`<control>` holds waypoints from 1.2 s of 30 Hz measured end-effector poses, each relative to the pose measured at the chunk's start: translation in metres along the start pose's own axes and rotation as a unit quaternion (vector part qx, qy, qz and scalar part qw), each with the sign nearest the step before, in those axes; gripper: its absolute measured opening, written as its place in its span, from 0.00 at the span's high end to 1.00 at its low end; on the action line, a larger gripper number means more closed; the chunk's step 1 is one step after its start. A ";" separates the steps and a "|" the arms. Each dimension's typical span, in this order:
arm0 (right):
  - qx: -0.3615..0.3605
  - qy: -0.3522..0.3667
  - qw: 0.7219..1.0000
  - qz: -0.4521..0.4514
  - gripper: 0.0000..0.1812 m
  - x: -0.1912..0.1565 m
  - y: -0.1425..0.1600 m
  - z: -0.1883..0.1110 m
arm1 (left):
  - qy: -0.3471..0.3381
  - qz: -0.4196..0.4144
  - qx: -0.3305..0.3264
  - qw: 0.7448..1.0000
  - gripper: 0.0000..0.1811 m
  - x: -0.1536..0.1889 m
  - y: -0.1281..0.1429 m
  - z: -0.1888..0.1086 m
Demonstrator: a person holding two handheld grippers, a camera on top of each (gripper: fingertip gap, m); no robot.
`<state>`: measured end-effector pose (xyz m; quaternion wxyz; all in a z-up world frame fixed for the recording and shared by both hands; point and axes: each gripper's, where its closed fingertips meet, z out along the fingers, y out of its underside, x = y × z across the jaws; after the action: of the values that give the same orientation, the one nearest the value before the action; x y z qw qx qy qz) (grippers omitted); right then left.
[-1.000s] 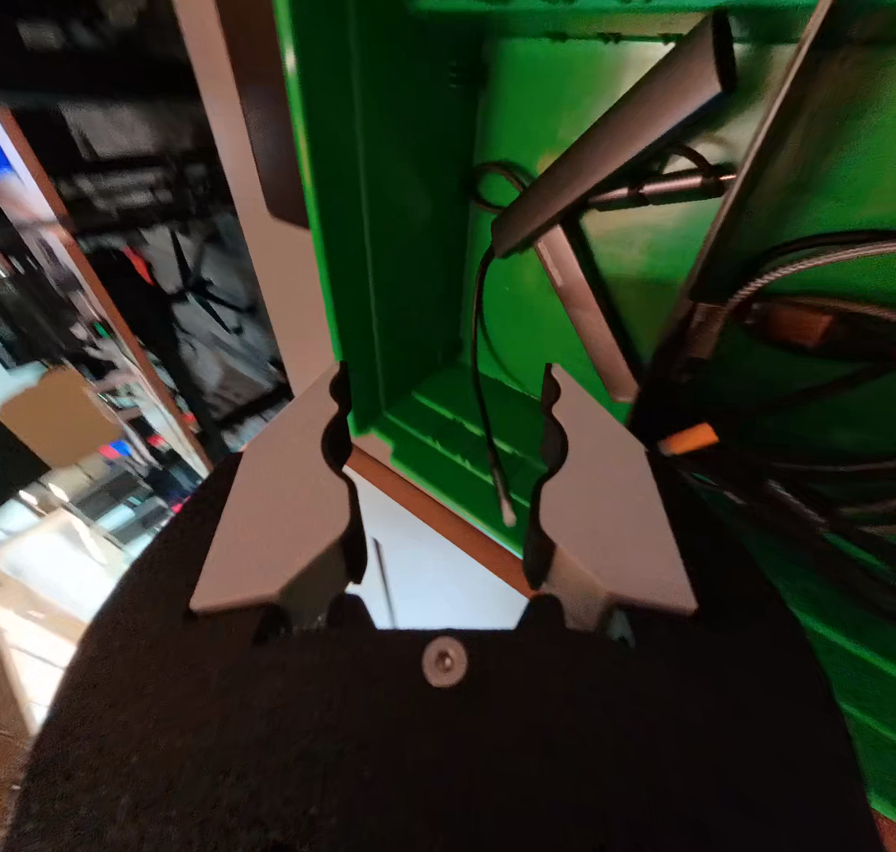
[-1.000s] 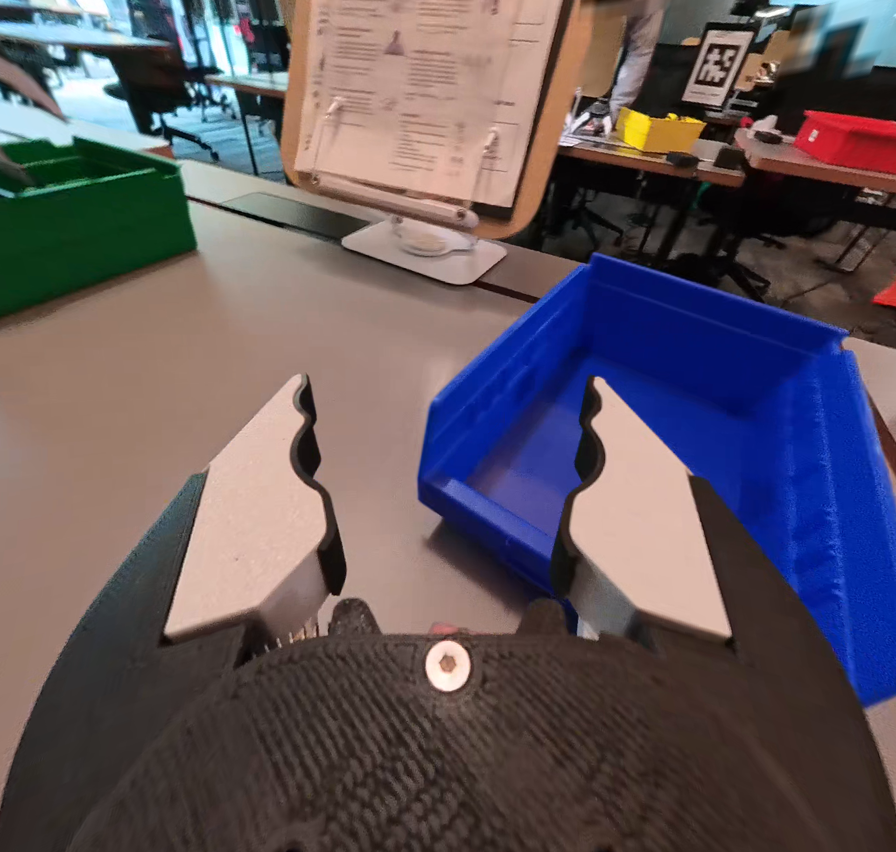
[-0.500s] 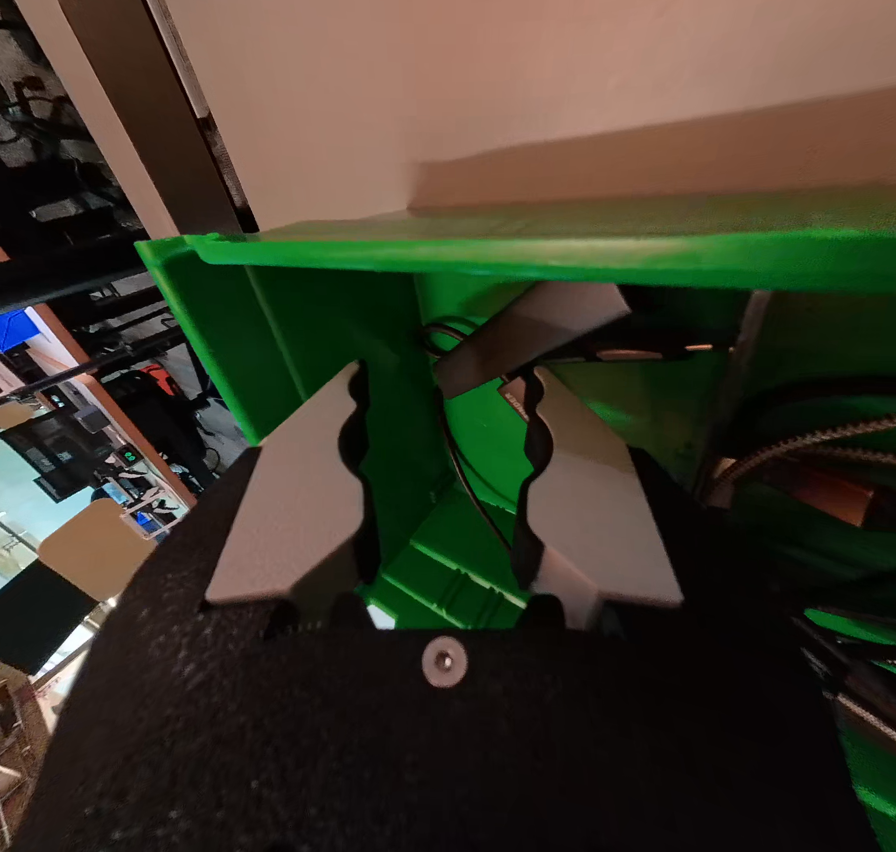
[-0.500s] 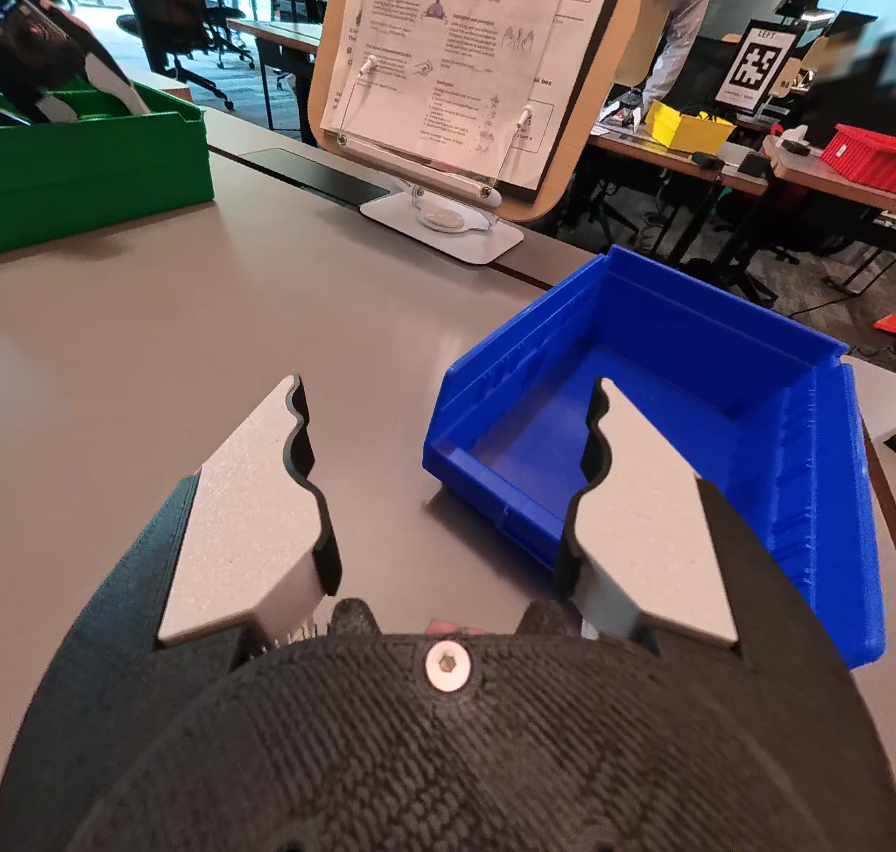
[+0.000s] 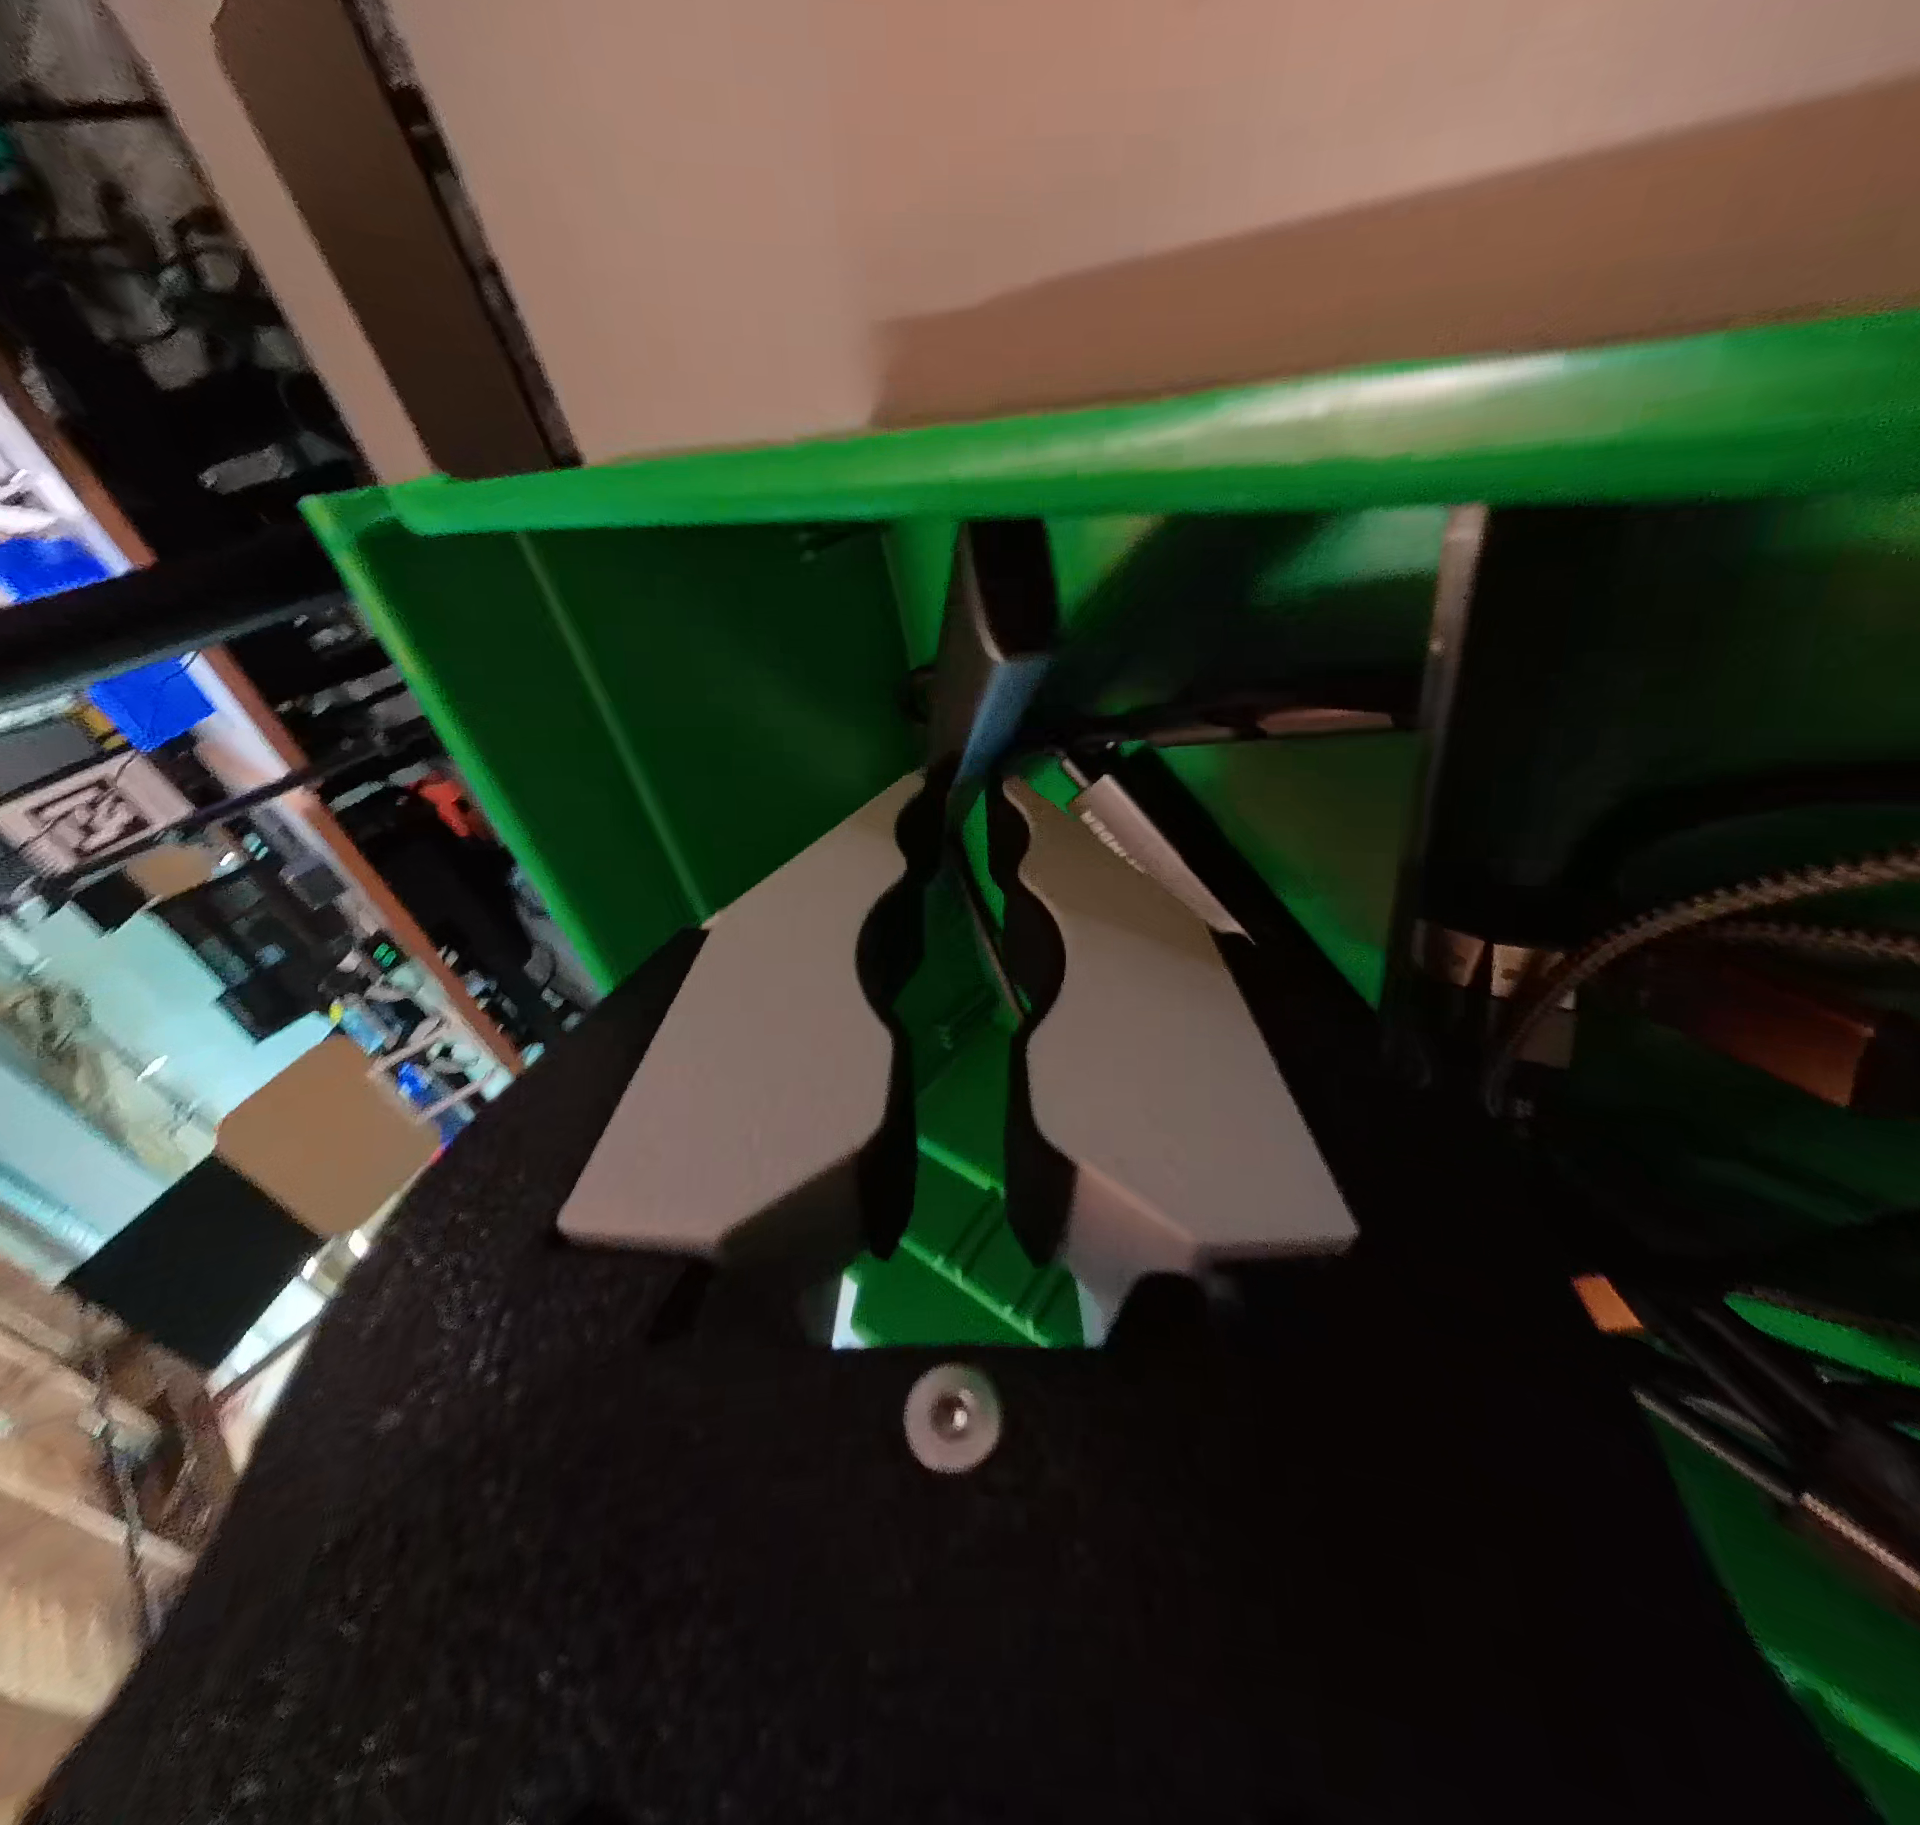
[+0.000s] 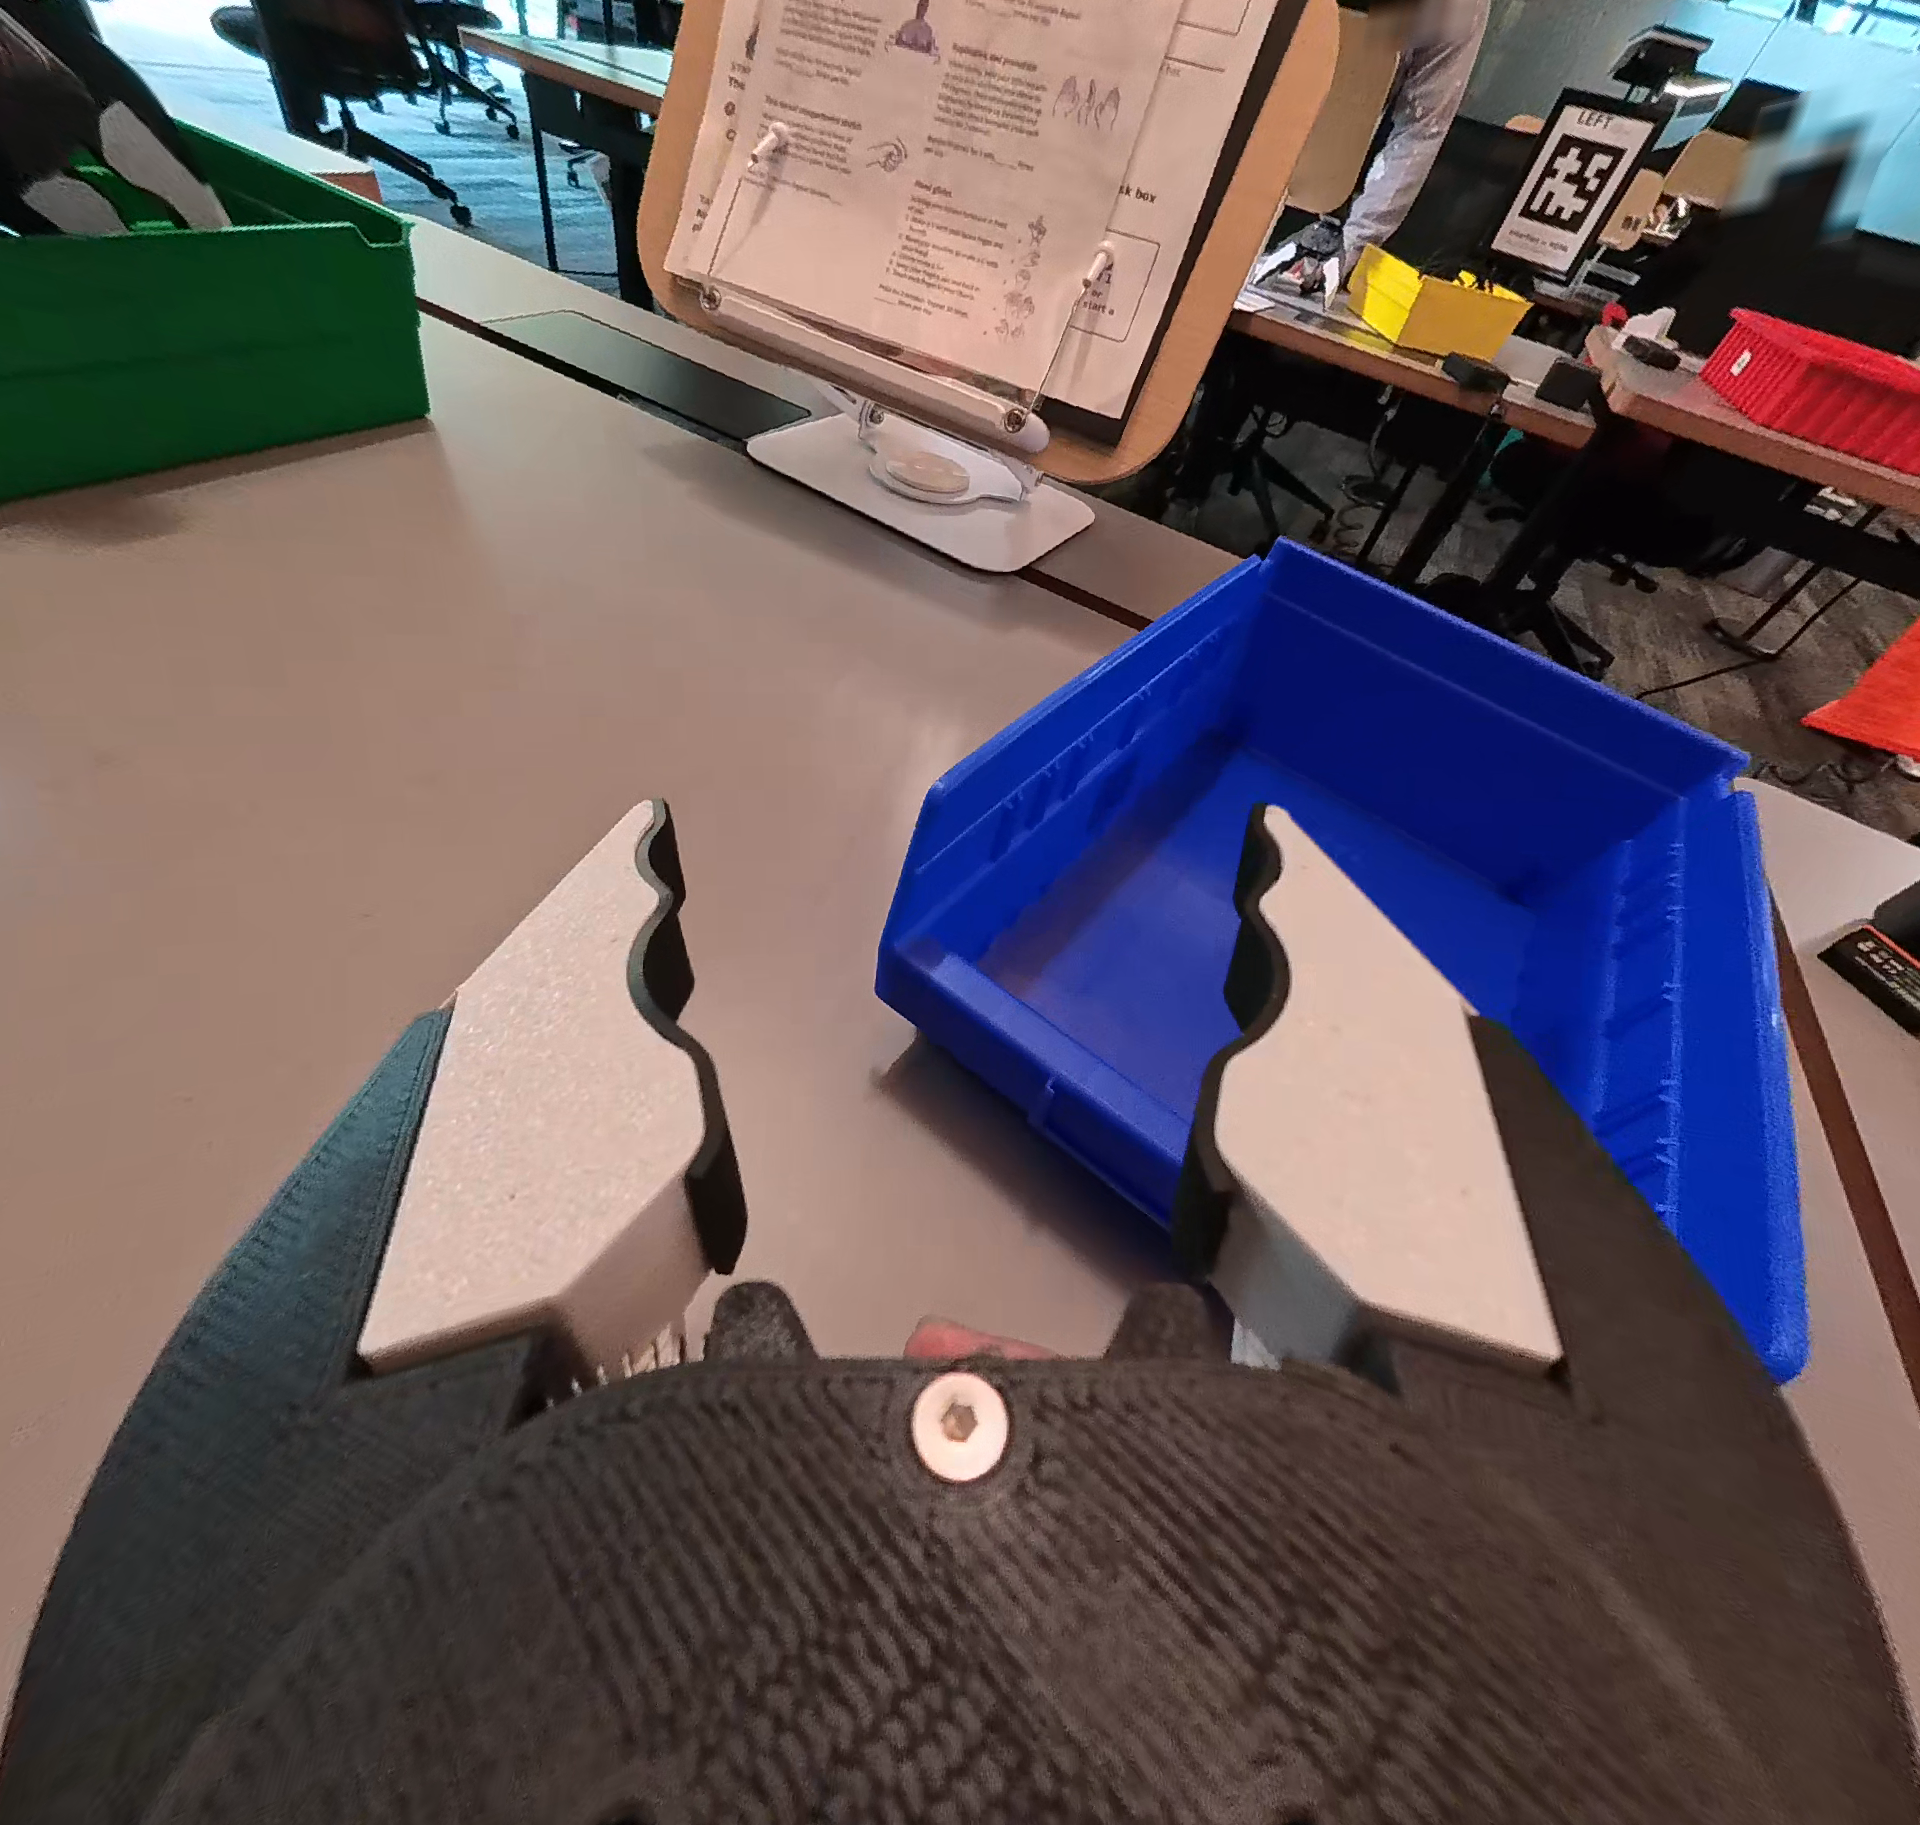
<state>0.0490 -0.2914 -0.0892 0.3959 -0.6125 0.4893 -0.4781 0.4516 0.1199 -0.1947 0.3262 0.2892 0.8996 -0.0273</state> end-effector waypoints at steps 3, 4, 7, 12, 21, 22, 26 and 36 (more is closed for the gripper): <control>0.000 -0.001 1.000 -0.008 0.43 -0.002 -0.002 -0.002 | -0.038 -0.047 -0.006 0.998 0.97 -0.009 0.003 -0.004; 0.000 0.000 1.000 -0.011 0.43 -0.002 -0.003 -0.003 | -0.054 -0.073 0.004 0.996 0.98 -0.014 0.004 -0.009; 0.004 -0.004 1.000 -0.019 0.44 -0.005 -0.006 -0.006 | -0.096 -0.174 0.049 0.979 0.97 -0.031 0.007 -0.035; 0.036 -0.025 0.999 -0.023 0.47 -0.019 -0.019 -0.001 | -0.163 -0.338 0.176 0.910 0.97 -0.062 0.010 -0.116; 0.145 -0.040 0.981 -0.120 0.52 -0.102 -0.079 0.037 | -0.093 -0.446 0.570 0.684 0.98 -0.071 -0.078 -0.300; 0.167 -0.030 0.977 -0.132 0.51 -0.113 -0.090 0.039 | -0.069 -0.431 0.612 0.659 0.98 -0.063 -0.096 -0.313; 0.304 0.015 0.931 -0.202 0.52 -0.167 -0.135 0.034 | -0.032 -0.313 0.713 0.627 0.98 -0.011 -0.171 -0.329; 0.310 0.017 0.880 -0.359 0.67 -0.230 -0.112 0.067 | 0.077 -0.316 0.778 0.537 0.98 0.048 -0.274 -0.280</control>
<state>0.1239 -0.0422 -0.0431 0.3587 -0.5837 0.0694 -0.7252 0.1144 -0.0168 -0.0422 -0.1280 0.1267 0.5789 -0.7953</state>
